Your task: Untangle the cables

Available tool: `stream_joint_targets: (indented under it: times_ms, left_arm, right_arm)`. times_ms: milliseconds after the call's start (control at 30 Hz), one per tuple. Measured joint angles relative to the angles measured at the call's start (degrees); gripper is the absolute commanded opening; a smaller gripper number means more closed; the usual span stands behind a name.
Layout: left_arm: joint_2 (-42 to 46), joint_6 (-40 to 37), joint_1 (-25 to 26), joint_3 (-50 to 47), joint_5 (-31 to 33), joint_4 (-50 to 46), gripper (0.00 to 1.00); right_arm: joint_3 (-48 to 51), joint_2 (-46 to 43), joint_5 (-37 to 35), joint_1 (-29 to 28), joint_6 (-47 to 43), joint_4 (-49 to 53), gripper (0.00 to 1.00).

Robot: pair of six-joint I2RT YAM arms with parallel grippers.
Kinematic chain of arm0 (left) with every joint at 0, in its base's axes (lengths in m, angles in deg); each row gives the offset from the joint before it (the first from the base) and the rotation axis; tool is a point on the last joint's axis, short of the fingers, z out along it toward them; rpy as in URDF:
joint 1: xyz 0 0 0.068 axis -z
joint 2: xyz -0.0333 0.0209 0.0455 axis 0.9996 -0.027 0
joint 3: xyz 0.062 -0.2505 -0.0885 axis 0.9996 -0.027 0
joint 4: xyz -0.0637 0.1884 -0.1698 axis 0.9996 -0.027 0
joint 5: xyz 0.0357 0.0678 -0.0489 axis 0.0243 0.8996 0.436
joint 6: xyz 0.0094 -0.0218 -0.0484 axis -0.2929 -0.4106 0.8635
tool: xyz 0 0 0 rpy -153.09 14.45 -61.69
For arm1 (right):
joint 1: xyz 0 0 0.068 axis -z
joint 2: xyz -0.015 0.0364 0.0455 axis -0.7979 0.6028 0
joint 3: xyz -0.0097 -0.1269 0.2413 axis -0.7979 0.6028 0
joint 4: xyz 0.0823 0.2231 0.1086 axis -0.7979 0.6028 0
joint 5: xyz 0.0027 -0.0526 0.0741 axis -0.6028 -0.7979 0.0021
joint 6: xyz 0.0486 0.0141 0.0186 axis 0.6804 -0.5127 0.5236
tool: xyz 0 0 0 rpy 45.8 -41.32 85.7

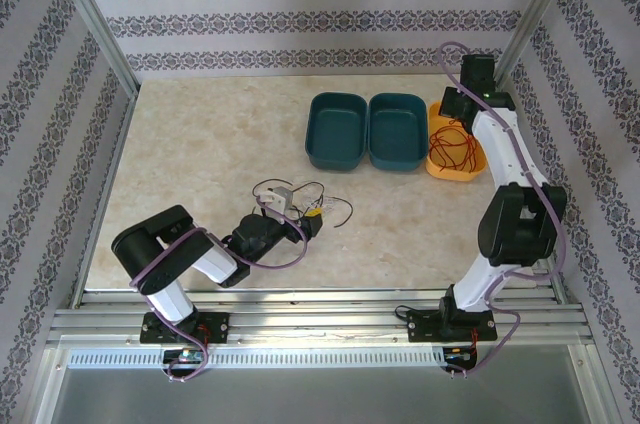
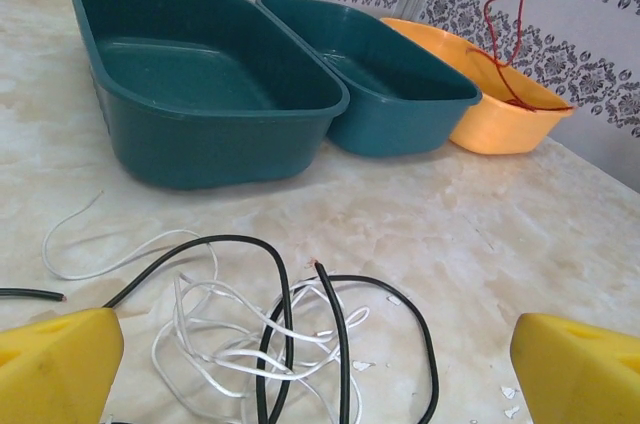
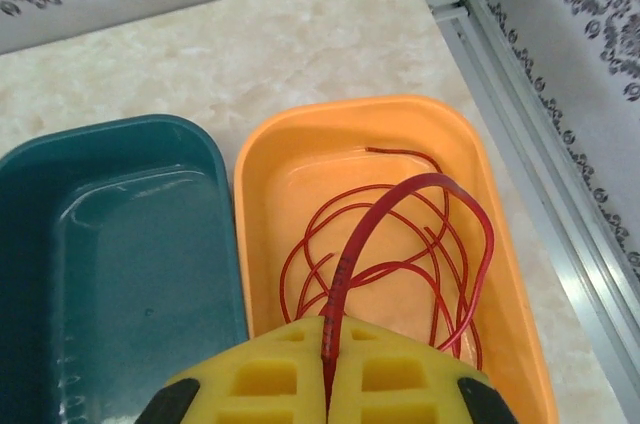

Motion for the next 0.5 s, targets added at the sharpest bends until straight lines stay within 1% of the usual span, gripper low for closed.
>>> stream_joint_targets:
  times_ms: [233, 500]
  left_arm:
    - [1.4, -0.2, 0.0, -0.2, 0.5, -1.4, 0.99]
    - [2.2, -0.2, 0.0, -0.2, 0.9, -3.5, 0.99]
  right_arm:
    - [-5.4, 8.6, 2.2, 1.3, 0.0, 1.5, 0.0]
    - [-11.0, 17.4, 3.9, 2.9, 0.1, 6.2, 0.0]
